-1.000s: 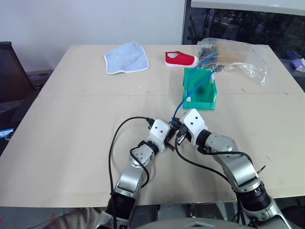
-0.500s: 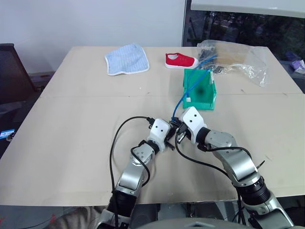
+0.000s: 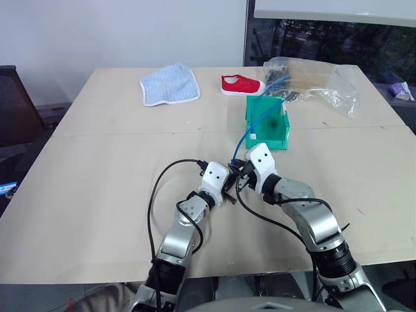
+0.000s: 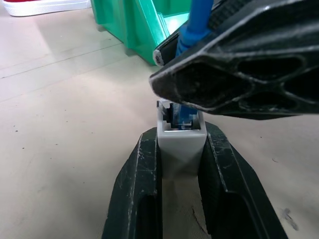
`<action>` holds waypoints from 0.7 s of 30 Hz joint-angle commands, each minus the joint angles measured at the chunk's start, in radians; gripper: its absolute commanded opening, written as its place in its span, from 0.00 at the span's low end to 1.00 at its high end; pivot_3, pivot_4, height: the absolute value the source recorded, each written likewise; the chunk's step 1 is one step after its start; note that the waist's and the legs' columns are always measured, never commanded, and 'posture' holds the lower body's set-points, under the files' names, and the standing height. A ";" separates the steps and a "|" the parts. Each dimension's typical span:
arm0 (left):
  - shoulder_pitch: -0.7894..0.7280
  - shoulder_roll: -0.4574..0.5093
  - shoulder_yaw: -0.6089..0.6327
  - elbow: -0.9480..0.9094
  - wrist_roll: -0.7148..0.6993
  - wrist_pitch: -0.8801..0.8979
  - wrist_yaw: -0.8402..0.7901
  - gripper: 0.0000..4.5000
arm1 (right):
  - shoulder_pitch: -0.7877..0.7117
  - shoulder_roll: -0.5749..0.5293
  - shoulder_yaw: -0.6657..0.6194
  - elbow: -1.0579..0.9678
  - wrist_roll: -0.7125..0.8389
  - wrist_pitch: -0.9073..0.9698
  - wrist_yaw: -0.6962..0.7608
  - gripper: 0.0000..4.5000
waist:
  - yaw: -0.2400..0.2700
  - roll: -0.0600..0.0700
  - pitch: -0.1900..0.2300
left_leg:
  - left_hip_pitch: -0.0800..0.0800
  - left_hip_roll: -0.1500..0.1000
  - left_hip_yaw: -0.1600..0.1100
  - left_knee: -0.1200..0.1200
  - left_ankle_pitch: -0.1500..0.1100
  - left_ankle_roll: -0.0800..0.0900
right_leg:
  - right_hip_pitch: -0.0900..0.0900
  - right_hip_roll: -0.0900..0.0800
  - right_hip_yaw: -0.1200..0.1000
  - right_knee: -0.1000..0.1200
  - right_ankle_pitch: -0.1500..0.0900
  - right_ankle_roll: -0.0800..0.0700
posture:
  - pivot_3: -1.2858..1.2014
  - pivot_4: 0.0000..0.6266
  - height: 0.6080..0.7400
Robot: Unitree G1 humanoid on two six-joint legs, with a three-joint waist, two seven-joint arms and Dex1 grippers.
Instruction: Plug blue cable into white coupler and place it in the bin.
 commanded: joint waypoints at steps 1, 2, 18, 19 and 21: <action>-0.036 -0.015 0.002 -0.059 -0.042 -0.036 -0.020 0.20 | 0.002 -0.025 0.029 -0.002 0.019 -0.003 0.056 0.00 | 0.000 0.000 0.001 | -0.001 0.000 0.000 0.000 0.000 0.000 | -0.001 -0.001 0.000 0.000 0.000 0.001 | 0.52 0.24 1.00; -0.037 -0.013 0.003 -0.061 -0.045 -0.036 -0.026 0.33 | -0.002 -0.034 0.031 0.004 0.011 0.000 0.056 0.00 | 0.001 -0.001 0.001 | -0.002 0.000 0.000 0.000 0.000 0.000 | -0.002 -0.001 0.000 -0.001 0.001 0.002 | 0.52 0.24 1.00; -0.172 0.376 0.220 -0.384 -0.500 0.428 -0.391 0.91 | -0.419 -0.303 -0.328 0.199 0.339 0.261 0.264 0.00 | -0.005 -0.003 0.021 | -0.016 0.000 -0.001 0.000 0.000 0.000 | -0.016 0.000 -0.001 0.001 0.002 0.003 | 0.52 0.24 1.00; -0.201 0.411 0.233 -0.397 -0.543 0.479 -0.416 0.91 | -0.466 -0.319 -0.334 0.273 0.329 0.259 0.269 0.00 | -0.004 -0.004 0.022 | -0.016 0.000 0.000 0.000 0.000 0.000 | -0.016 0.000 -0.001 0.000 0.002 0.003 | 0.52 0.24 1.00; -0.273 0.451 0.258 -0.395 -0.604 0.561 -0.421 0.91 | -0.554 -0.336 -0.326 0.424 0.301 0.229 0.283 0.00 | -0.002 -0.005 0.023 | -0.016 0.000 0.000 0.000 0.000 0.000 | -0.016 0.000 -0.001 0.000 0.002 0.004 | 0.52 0.24 1.00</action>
